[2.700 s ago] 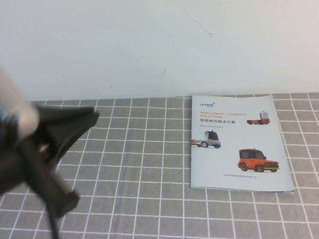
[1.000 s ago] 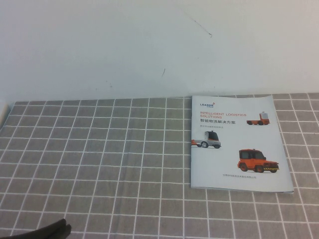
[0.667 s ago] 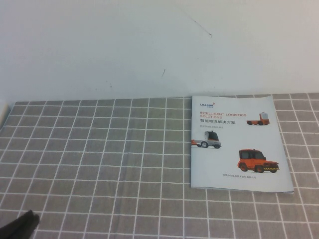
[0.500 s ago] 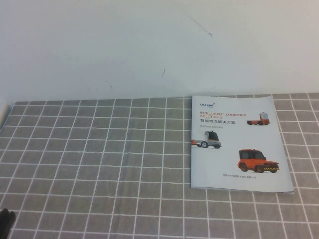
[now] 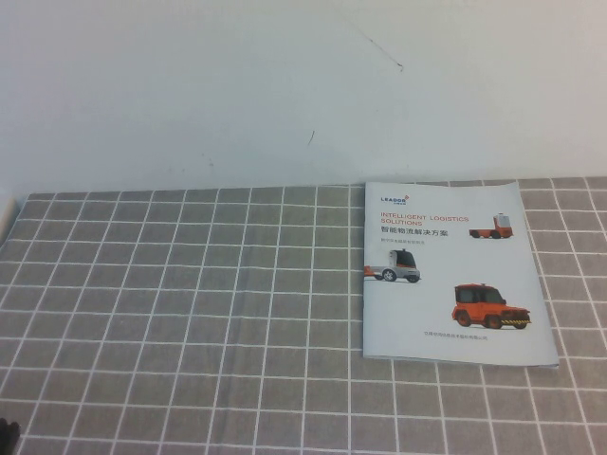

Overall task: Close book
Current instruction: 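Close the open booklet and leave it lying on the table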

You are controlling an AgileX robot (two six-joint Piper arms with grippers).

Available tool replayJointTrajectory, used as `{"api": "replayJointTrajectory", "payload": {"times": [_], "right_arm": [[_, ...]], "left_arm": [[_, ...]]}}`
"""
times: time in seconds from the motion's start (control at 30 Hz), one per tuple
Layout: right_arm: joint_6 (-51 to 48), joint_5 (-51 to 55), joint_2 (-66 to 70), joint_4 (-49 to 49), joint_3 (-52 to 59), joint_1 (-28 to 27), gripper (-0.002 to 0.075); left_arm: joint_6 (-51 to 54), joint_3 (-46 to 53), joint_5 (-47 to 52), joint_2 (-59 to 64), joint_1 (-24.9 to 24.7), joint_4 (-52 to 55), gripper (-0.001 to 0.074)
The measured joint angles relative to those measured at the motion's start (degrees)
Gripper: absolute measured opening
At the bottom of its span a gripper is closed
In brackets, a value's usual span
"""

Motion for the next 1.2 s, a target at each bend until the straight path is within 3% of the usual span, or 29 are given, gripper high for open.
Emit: {"api": "replayJointTrajectory", "payload": {"times": [0.17, 0.33, 0.43, 1.2], "right_arm": [[0.0, 0.0, 0.0, 0.0, 0.0, 0.0, -0.0003], [0.0, 0.0, 0.0, 0.0, 0.0, 0.0, -0.0003], [0.0, 0.0, 0.0, 0.0, 0.0, 0.0, -0.0003], [-0.03, 0.0, 0.0, 0.0, 0.0, 0.0, -0.0003]], "left_arm": [[-10.99, 0.0, -1.14, -0.14, 0.0, 10.27, -0.0004], [-37.8, 0.0, 2.78, -0.14, 0.0, 28.95, -0.0004], [-46.15, 0.0, 8.66, -0.14, 0.0, 33.08, -0.0003], [-51.59, -0.21, 12.25, -0.27, 0.0, 34.92, -0.0004]]}}
